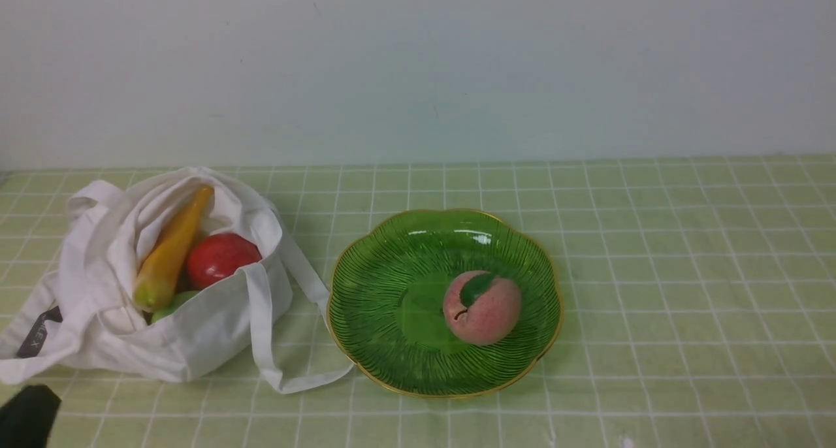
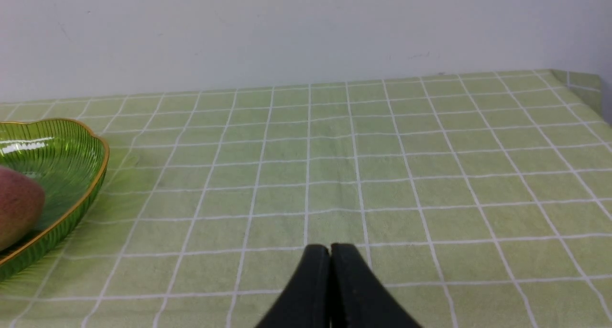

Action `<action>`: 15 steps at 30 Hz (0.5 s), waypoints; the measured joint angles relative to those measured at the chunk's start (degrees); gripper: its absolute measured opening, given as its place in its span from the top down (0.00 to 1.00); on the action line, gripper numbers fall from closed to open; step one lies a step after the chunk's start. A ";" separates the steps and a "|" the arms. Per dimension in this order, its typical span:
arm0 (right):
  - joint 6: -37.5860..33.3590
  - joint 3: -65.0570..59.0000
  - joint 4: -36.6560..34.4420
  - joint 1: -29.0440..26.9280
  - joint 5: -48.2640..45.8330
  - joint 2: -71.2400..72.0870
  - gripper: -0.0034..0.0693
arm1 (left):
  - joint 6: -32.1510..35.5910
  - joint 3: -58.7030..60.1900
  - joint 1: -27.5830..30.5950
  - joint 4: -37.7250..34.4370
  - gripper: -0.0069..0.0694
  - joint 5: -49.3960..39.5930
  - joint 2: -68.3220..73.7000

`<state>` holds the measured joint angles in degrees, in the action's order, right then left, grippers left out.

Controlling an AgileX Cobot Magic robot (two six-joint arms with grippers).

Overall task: Take the fruit out of the bag on the green coffee tablecloth and place them on the plate.
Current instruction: 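Reach into the white bag and grasp the banana with the left gripper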

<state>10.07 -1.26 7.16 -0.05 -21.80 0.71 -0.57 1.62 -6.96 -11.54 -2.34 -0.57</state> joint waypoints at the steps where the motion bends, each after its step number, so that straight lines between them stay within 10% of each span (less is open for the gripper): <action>1: 0.00 0.00 0.00 0.00 0.00 0.00 0.97 | -0.08 0.00 0.00 -0.07 0.92 2.78 0.00; 4: 0.00 0.00 0.00 0.00 0.00 0.00 0.97 | -1.70 -0.65 0.00 -2.02 0.92 16.77 -0.05; 8: 0.00 0.00 0.00 0.00 0.00 0.00 0.97 | -1.29 -9.74 0.00 -6.81 0.92 11.78 1.69; 15: 0.00 0.00 0.00 0.00 0.00 0.00 0.97 | -1.70 -37.01 0.00 -7.83 0.92 -33.94 30.04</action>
<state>10.07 -1.26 7.16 -0.05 -21.80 0.71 -2.27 -35.39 -6.96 -19.37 -36.28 29.47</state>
